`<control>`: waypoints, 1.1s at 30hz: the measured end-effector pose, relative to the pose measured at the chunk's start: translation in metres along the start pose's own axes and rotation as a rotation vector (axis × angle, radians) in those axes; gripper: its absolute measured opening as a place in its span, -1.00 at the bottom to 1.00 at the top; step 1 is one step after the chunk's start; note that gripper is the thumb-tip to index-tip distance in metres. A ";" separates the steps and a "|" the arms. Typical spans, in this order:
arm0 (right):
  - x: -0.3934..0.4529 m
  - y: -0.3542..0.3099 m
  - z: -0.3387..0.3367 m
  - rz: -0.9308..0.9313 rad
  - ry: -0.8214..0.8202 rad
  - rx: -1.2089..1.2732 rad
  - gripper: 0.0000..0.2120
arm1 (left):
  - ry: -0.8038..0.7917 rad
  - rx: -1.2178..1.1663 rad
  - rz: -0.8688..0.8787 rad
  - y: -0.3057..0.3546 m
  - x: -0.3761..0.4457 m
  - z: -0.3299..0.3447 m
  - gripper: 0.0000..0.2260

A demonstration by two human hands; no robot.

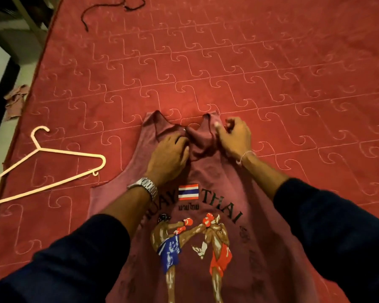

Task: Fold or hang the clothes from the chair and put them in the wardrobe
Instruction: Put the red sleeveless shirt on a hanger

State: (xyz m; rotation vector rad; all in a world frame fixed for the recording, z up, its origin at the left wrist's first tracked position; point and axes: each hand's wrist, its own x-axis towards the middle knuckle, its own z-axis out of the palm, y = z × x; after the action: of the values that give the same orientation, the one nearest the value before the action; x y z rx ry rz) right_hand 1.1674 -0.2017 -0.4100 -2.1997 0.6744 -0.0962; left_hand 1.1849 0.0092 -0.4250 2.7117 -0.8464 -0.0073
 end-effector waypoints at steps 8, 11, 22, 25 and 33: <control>0.074 -0.033 0.009 0.238 -0.153 -0.040 -0.66 | -0.037 0.121 -0.052 -0.021 0.042 0.006 -0.49; 0.080 -0.031 0.013 0.190 -0.159 -0.113 -0.61 | -0.049 0.175 -0.051 -0.025 0.047 0.008 -0.47; 0.099 -0.005 -0.005 0.301 0.214 0.251 -0.77 | -0.141 0.203 -0.165 -0.036 0.056 0.015 -0.40; 0.091 0.002 -0.002 0.222 0.140 0.180 -0.82 | -0.153 0.137 -0.154 -0.038 0.056 0.012 -0.40; 0.076 0.008 -0.002 -0.048 0.050 -0.252 -0.65 | -0.004 -0.017 -0.016 -0.074 0.031 -0.016 -0.46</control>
State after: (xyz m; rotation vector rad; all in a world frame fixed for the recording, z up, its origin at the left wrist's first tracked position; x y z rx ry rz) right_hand 1.2284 -0.2450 -0.4259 -2.4628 0.6925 -0.0963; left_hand 1.2532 0.0538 -0.4285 2.7038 -0.8226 -0.0236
